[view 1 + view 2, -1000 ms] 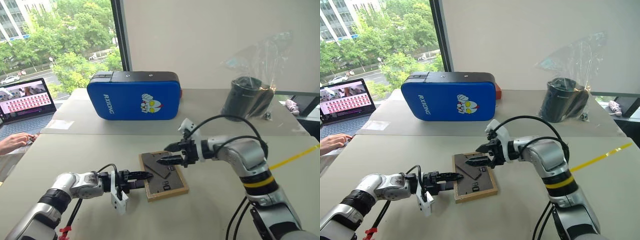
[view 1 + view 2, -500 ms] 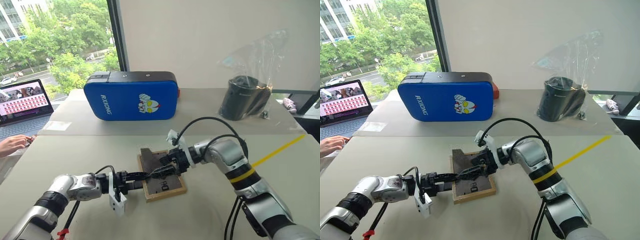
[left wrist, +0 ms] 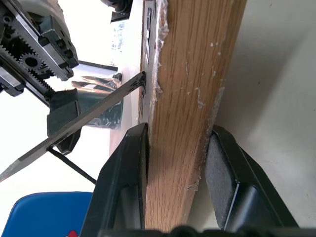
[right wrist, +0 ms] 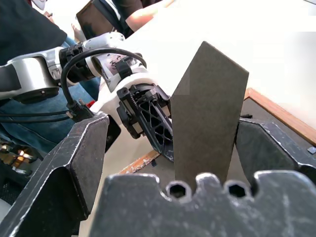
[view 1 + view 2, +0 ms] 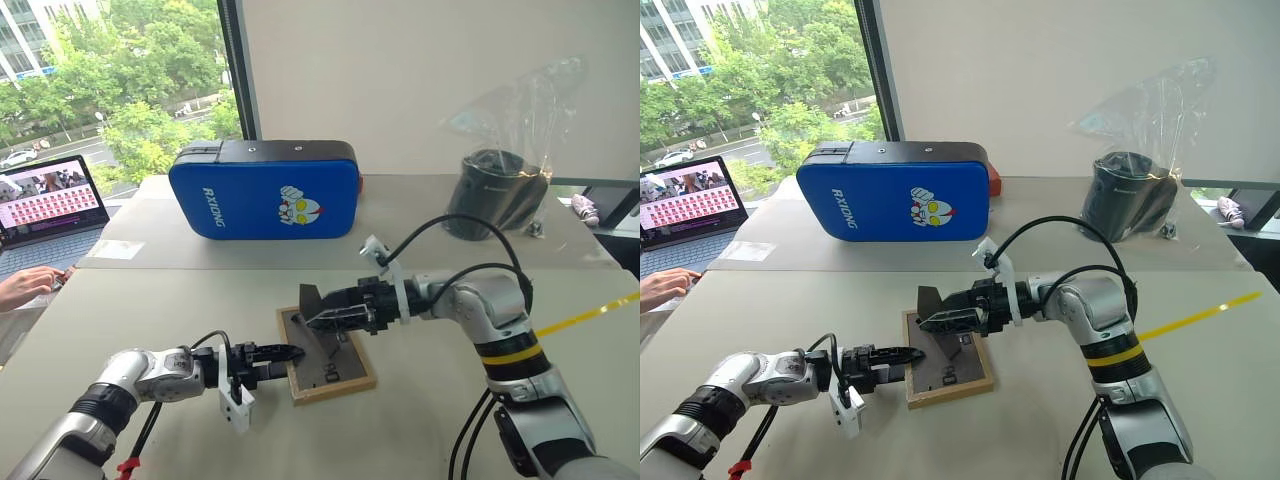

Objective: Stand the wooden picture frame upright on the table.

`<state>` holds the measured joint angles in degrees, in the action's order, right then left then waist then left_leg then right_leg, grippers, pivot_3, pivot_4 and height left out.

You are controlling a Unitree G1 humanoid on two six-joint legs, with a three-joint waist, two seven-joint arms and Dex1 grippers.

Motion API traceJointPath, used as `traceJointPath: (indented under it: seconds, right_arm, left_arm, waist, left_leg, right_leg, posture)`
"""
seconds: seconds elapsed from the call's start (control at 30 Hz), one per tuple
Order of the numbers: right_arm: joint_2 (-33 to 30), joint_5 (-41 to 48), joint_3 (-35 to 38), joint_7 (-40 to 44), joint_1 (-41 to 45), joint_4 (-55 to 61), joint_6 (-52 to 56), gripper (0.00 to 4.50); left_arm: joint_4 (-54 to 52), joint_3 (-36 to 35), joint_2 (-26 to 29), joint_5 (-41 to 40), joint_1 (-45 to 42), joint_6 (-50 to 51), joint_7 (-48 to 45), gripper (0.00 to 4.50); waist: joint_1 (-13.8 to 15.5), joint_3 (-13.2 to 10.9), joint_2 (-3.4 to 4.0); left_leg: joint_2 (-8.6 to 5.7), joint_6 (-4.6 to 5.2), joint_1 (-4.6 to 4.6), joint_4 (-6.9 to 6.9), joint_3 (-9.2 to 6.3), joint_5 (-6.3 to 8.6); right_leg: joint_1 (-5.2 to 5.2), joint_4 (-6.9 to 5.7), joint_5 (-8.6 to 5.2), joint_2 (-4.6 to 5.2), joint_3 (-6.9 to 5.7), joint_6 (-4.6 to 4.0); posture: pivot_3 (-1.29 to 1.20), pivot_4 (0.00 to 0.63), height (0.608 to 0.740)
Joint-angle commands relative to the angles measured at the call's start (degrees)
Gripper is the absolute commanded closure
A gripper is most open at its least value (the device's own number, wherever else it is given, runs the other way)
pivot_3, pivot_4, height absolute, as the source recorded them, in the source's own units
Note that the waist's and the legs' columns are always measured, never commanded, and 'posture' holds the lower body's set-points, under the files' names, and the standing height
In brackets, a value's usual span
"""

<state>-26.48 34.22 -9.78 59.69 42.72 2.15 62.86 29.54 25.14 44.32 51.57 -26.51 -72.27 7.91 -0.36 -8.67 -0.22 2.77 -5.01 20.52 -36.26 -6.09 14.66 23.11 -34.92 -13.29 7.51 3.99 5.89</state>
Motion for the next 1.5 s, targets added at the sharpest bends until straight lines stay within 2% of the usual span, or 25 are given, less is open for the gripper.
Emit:
traceJointPath:
  seconds: [0.03, 0.1, 0.3, 0.4, 0.53, 0.73, 0.83, 1.0, 1.13, 1.2, 1.37, 1.43, 1.47, 1.5]
  right_arm:
    - [-3.93, -5.25, 1.94, -2.59, -2.24, -1.49, -8.45, 0.03]
    - [-9.34, -13.34, 1.74, -4.09, -6.04, -3.28, -22.07, 0.03]
    - [-18.01, -26.42, 1.00, -4.19, -16.48, -4.21, -53.75, 0.03]
    - [-21.08, -34.03, -1.43, -5.06, -23.18, -1.43, -72.55, 0.03]
    - [-19.72, -38.71, -3.24, -7.15, -25.88, 5.23, -82.33, 0.03]
    - [-13.40, -40.99, -4.40, -10.62, -22.75, 11.94, -82.41, 0.03]
    - [-11.56, -40.58, -4.70, -10.63, -21.26, 12.10, -80.88, 0.03]
    - [-11.34, -40.79, -5.00, -10.07, -21.61, 10.99, -81.06, 1.41]
    - [-11.01, -40.54, -5.15, -10.09, -21.50, 11.77, -80.80, 2.83]
    - [-10.34, -40.66, -5.69, -10.17, -20.85, 11.98, -79.91, 3.05]
    - [-9.32, -39.98, -5.87, -9.67, -19.73, 12.03, -77.81, 3.11]
    - [-9.28, -39.61, -5.66, -9.39, -19.53, 12.31, -76.90, 3.11]
    - [-9.14, -38.95, -5.37, -9.31, -19.43, 12.64, -75.83, 3.11]
    - [-9.05, -38.58, -5.05, -9.21, -19.29, 12.91, -75.00, 3.11]
  left_arm:
    - [2.02, 3.51, -0.30, 0.91, 2.13, 0.92, -4.24, 3.26]
    - [2.11, 3.40, -0.22, -0.10, 2.06, 0.90, -5.03, 3.26]
    - [2.26, 3.15, 0.04, -2.87, 2.05, 0.42, -6.81, 3.26]
    - [4.15, 3.79, -0.11, -14.32, 1.66, -0.94, -10.57, 3.26]
    - [3.39, 5.23, 1.04, -27.37, 0.67, -0.94, -16.80, 3.26]
    - [1.81, 5.82, 1.58, -36.63, 0.81, -0.63, -24.59, 3.26]
    - [1.57, 5.35, 1.18, -38.11, 1.32, -0.10, -27.30, 3.26]
    - [1.51, 3.94, 0.43, -39.22, 2.11, 0.35, -29.98, 3.26]
    - [1.39, 2.89, -0.06, -39.83, 2.64, 0.55, -31.55, 3.26]
    - [0.74, 2.51, -0.42, -40.52, 3.17, 0.89, -32.25, 3.26]
    - [-0.50, 1.30, -1.46, -42.68, 3.36, 3.18, -34.22, 3.26]
    - [-1.52, 0.36, -1.91, -43.90, 3.48, 5.36, -34.90, 2.36]
    - [-2.51, -0.58, -2.33, -45.05, 3.81, 7.28, -34.84, 2.21]
    - [-3.79, -1.65, -2.62, -45.95, 4.30, 8.93, -34.77, 1.80]
  waist:
    - [0.08, -0.01, -0.02]
    - [0.18, -0.02, -0.03]
    - [0.04, -0.04, -0.07]
    - [-0.24, -0.08, -0.14]
    - [-0.71, -0.29, -0.40]
    - [-0.55, -0.52, -0.73]
    - [-0.42, -0.63, -0.89]
    - [-0.40, -0.72, -0.91]
    - [-0.51, -0.74, -0.90]
    - [-0.52, -0.75, -0.90]
    - [-0.54, -0.75, -0.90]
    - [-0.48, -0.75, -0.90]
    - [-0.52, -0.75, -0.90]
    - [-0.50, -0.75, -0.90]
  left_leg:
    - [0.00, 0.00, 0.00, 0.00, 0.00, 0.00]
    - [0.00, 0.00, 0.00, 0.00, 0.01, 0.00]
    - [0.00, -0.01, 0.01, 0.05, 0.02, -0.01]
    - [0.00, -0.08, 0.01, 0.05, 0.02, -0.04]
    - [0.00, -0.16, -0.01, 0.03, 0.02, -0.09]
    - [0.00, -0.23, -0.01, 0.03, 0.02, -0.14]
    - [0.01, -0.23, 0.01, 0.03, 0.02, -0.14]
    - [0.00, -0.21, 0.03, 0.03, 0.02, -0.13]
    - [0.00, -0.21, 0.02, 0.03, 0.02, -0.13]
    - [0.00, -0.21, -0.04, 0.03, 0.02, -0.13]
    - [0.00, -0.21, -0.05, 0.03, 0.02, -0.13]
    - [0.01, -0.21, -0.07, 0.03, 0.02, -0.14]
    - [0.00, -0.21, -0.07, 0.02, 0.02, -0.14]
    - [0.01, -0.21, -0.08, 0.02, 0.02, -0.14]
  right_leg:
    - [0.00, 0.01, 0.00, 0.00, 0.00, 0.00]
    - [0.00, 0.02, 0.00, 0.00, 0.00, 0.01]
    - [0.03, 0.11, -0.04, 0.00, 0.00, 0.05]
    - [0.01, 0.11, -0.05, 0.00, 0.01, 0.06]
    - [0.03, 0.04, -0.05, 0.00, 0.03, 0.07]
    - [0.01, 0.02, -0.02, 0.00, 0.03, 0.03]
    - [0.02, 0.07, 0.00, 0.00, 0.02, -0.02]
    - [0.02, 0.12, 0.14, 0.00, 0.02, -0.27]
    - [0.02, 0.08, 0.09, 0.00, 0.02, -0.20]
    - [-0.04, 0.08, 0.06, 0.00, 0.02, -0.17]
    - [-0.03, 0.04, 0.08, 0.00, 0.02, -0.19]
    - [-0.03, 0.00, 0.07, 0.00, 0.02, -0.19]
    - [-0.04, -0.01, 0.07, 0.00, 0.02, -0.18]
    - [-0.04, -0.02, 0.07, 0.00, 0.03, -0.18]
  posture:
    - [0.00, 0.150, 0.740]
    - [0.00, 0.150, 0.740]
    - [0.00, 0.150, 0.740]
    - [0.00, 0.150, 0.740]
    - [0.00, 0.150, 0.740]
    - [0.00, 0.150, 0.740]
    - [0.00, 0.150, 0.740]
    - [0.00, 0.150, 0.740]
    - [0.00, 0.150, 0.740]
    - [0.00, 0.150, 0.740]
    - [0.00, 0.150, 0.740]
    - [0.00, 0.150, 0.740]
    - [0.00, 0.150, 0.740]
    - [0.00, 0.150, 0.740]
